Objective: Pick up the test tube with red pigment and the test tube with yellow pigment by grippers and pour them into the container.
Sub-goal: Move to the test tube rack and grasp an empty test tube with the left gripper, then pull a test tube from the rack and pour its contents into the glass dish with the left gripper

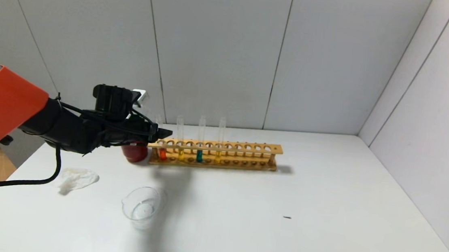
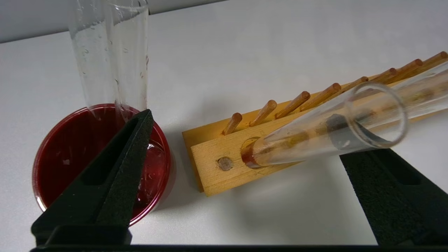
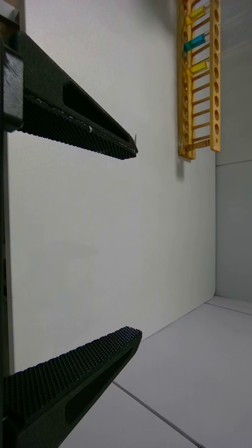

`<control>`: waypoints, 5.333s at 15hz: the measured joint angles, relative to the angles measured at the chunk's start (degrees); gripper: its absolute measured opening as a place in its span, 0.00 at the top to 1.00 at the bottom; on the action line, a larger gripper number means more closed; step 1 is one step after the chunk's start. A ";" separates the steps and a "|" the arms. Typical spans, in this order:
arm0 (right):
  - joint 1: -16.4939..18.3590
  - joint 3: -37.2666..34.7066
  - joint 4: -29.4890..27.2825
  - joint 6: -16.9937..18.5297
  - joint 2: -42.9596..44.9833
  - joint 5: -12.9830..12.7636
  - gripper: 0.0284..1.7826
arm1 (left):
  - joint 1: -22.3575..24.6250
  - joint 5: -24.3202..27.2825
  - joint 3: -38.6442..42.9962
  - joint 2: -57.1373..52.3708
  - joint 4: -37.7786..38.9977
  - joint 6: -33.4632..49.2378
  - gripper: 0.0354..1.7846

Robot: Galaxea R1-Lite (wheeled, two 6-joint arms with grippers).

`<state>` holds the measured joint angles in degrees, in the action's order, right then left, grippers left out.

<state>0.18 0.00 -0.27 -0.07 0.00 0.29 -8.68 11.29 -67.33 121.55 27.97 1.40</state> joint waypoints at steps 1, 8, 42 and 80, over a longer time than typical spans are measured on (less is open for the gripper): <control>-0.02 0.00 0.00 0.02 0.00 -0.02 0.02 | -0.07 0.00 -0.12 0.37 0.00 -0.02 0.05; -0.02 0.00 0.00 0.00 0.00 -0.02 0.02 | -1.84 0.09 -0.78 1.60 0.12 0.09 0.60; 0.00 0.00 0.00 0.00 0.00 -0.05 0.02 | 9.20 8.56 26.15 -36.96 -8.66 -33.17 0.83; -0.02 0.00 0.00 0.00 0.00 -0.02 0.02 | 11.20 24.02 39.19 -14.19 27.84 -103.13 0.83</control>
<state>0.16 0.00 -0.27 -0.07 0.00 0.27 2.52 35.30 -28.14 107.36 55.81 -101.73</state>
